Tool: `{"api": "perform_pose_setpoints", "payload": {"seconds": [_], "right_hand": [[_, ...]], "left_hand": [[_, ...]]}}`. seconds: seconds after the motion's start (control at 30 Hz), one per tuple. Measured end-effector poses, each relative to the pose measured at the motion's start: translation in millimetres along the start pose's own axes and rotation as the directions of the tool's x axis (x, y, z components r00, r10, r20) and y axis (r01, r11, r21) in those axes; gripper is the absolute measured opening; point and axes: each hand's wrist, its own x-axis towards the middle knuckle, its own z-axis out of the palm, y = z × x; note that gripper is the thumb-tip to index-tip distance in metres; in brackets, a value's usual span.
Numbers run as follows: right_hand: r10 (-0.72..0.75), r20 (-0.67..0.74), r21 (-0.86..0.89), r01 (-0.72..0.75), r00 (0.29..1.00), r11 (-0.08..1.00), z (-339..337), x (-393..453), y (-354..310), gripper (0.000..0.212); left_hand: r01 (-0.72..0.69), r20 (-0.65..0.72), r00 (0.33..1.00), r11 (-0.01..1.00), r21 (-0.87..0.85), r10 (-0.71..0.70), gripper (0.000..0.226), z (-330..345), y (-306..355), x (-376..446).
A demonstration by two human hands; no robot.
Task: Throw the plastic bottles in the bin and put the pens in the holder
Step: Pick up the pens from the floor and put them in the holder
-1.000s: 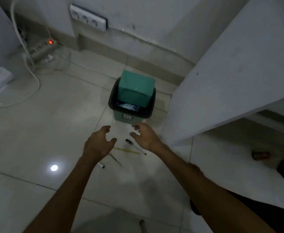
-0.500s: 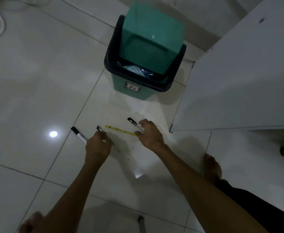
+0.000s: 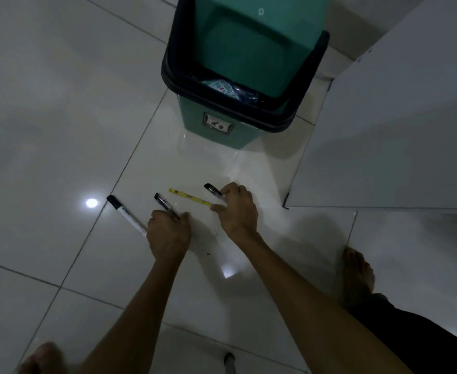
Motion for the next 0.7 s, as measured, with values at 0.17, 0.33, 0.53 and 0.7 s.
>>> {"api": "perform_pose_setpoints", "payload": {"seconds": [0.17, 0.33, 0.53, 0.7], "right_hand": [[-0.003, 0.034, 0.055, 0.001, 0.999, 0.998, 6, 5, -4, 0.021], [-0.034, 0.097, 0.004, 0.033, 0.995, 0.999, 6, 9, -3, 0.015], [-0.143, 0.116, -0.278, 0.170, 0.983, 0.945, 11, -1, -15, 0.025], [-0.035, 0.135, -0.145, 0.055, 0.990, 0.988, 14, -5, -29, 0.024]], "left_hand": [[-0.014, 0.007, 1.000, 1.000, 0.026, 0.014, 0.052, 5, -2, 11], [-0.105, -0.018, 0.994, 0.994, 0.003, 0.105, 0.026, 4, -2, 3], [-0.110, -0.209, 0.974, 0.987, -0.116, 0.084, 0.020, -20, -9, -3], [-0.014, -0.305, 0.952, 0.987, -0.158, -0.036, 0.023, -44, -31, 7]]}}
